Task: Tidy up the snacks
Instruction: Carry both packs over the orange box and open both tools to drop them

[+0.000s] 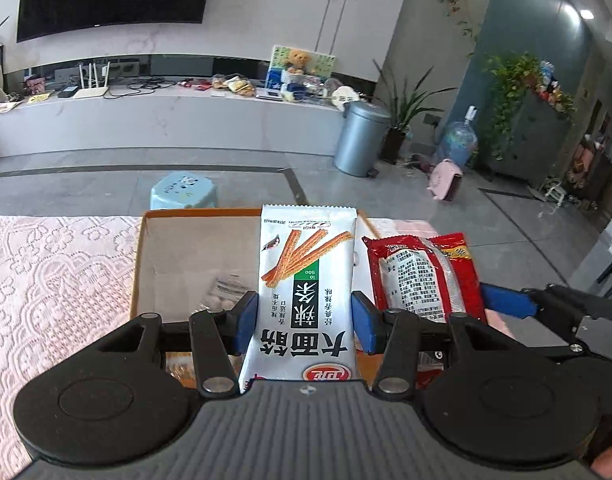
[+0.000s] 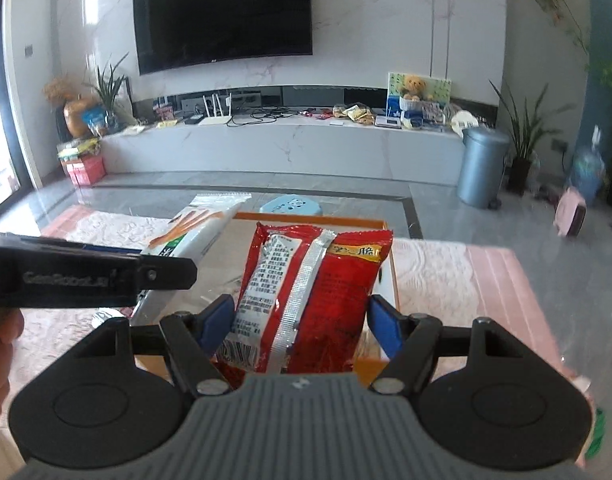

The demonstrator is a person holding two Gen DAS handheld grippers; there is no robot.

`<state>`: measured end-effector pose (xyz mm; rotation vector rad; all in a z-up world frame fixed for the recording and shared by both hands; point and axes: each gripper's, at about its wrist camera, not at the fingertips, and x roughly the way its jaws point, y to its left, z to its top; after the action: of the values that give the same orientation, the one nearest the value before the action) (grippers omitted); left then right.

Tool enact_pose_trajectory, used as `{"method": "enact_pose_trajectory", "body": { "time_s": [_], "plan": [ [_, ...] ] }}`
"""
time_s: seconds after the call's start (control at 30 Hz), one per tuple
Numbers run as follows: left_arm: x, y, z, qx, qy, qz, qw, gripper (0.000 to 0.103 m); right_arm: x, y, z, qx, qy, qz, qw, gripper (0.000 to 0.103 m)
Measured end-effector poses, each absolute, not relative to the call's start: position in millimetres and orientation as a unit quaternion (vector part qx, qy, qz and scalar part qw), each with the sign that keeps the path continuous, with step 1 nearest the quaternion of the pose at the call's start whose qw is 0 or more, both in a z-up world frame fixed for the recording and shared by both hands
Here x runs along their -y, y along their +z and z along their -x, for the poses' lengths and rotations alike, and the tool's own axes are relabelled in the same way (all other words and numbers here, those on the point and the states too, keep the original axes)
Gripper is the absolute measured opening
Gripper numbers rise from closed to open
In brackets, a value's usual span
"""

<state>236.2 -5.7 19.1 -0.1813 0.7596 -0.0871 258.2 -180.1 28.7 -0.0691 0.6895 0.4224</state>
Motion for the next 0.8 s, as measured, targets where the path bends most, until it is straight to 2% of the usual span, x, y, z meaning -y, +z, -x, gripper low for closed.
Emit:
{"method": "enact_pose_trajectory", "body": {
  "time_s": [0.37,0.8],
  "plan": [
    [-18,-14,-281,-0.395,-0.004,0.082,0.915,0.056,141,-5,-329,-0.357,0.195,0.081,0.910,0.068],
    [-22,-57,-307,-0.451,0.015,0.050,0.891,0.056,112,-63,-371,-0.400,0.177,0.162,0.885,0.068]
  ]
}}
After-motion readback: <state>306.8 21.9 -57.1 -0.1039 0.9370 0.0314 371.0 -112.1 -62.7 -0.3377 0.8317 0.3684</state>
